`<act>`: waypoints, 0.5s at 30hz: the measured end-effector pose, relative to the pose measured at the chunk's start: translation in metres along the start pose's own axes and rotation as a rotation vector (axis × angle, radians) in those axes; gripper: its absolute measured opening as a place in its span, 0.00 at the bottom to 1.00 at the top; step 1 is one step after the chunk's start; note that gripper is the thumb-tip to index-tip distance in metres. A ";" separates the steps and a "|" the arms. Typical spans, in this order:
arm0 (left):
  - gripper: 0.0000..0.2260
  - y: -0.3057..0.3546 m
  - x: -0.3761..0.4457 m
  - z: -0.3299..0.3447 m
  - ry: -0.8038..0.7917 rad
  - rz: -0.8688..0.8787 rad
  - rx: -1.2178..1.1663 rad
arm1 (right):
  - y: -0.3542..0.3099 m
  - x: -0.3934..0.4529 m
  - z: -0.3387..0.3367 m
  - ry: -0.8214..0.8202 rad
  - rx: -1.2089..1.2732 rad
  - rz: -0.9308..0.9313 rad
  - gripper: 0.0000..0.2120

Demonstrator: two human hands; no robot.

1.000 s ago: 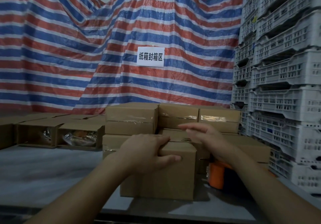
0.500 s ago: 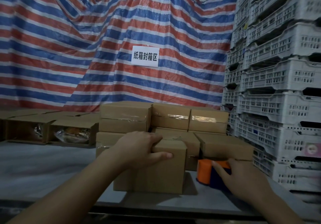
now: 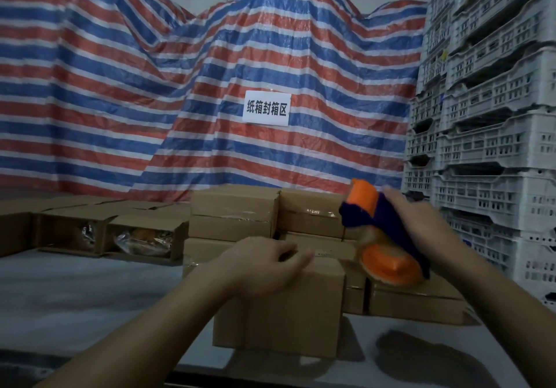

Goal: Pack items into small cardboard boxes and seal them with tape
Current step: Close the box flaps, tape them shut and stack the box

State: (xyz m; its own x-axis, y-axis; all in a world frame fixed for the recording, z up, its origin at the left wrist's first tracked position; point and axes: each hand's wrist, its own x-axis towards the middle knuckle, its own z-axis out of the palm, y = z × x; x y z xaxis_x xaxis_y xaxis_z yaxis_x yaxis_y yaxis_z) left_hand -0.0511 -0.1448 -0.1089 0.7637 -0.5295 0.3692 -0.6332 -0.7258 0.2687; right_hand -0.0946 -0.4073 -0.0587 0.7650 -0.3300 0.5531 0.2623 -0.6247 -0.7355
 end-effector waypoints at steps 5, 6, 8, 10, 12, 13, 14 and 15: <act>0.29 -0.009 0.003 -0.019 -0.061 -0.111 -0.566 | -0.056 0.034 0.030 -0.318 0.355 0.122 0.25; 0.30 -0.011 0.003 -0.022 -0.050 -0.120 -0.673 | -0.061 0.038 0.037 -0.383 0.380 0.139 0.23; 0.32 -0.013 0.005 -0.027 -0.028 -0.155 -0.891 | -0.068 0.041 0.051 -0.519 0.385 0.186 0.21; 0.35 -0.014 0.007 -0.031 -0.043 -0.176 -1.057 | -0.068 0.043 0.061 -0.600 0.358 0.213 0.21; 0.38 -0.015 0.007 -0.033 -0.046 -0.185 -1.103 | -0.069 0.045 0.065 -0.632 0.313 0.194 0.20; 0.39 -0.016 0.007 -0.034 -0.040 -0.195 -1.111 | -0.069 0.045 0.066 -0.642 0.298 0.172 0.20; 0.39 -0.016 0.008 -0.034 -0.034 -0.207 -1.126 | -0.071 0.044 0.066 -0.648 0.287 0.156 0.19; 0.38 -0.016 0.009 -0.035 -0.032 -0.221 -1.151 | -0.073 0.043 0.067 -0.652 0.280 0.152 0.19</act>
State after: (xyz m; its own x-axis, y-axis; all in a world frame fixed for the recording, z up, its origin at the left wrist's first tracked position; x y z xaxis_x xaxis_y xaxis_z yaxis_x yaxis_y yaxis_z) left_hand -0.0389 -0.1221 -0.0785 0.8640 -0.4640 0.1956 -0.2138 0.0138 0.9768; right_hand -0.0418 -0.3281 -0.0076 0.9771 0.1449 0.1558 0.1997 -0.3717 -0.9066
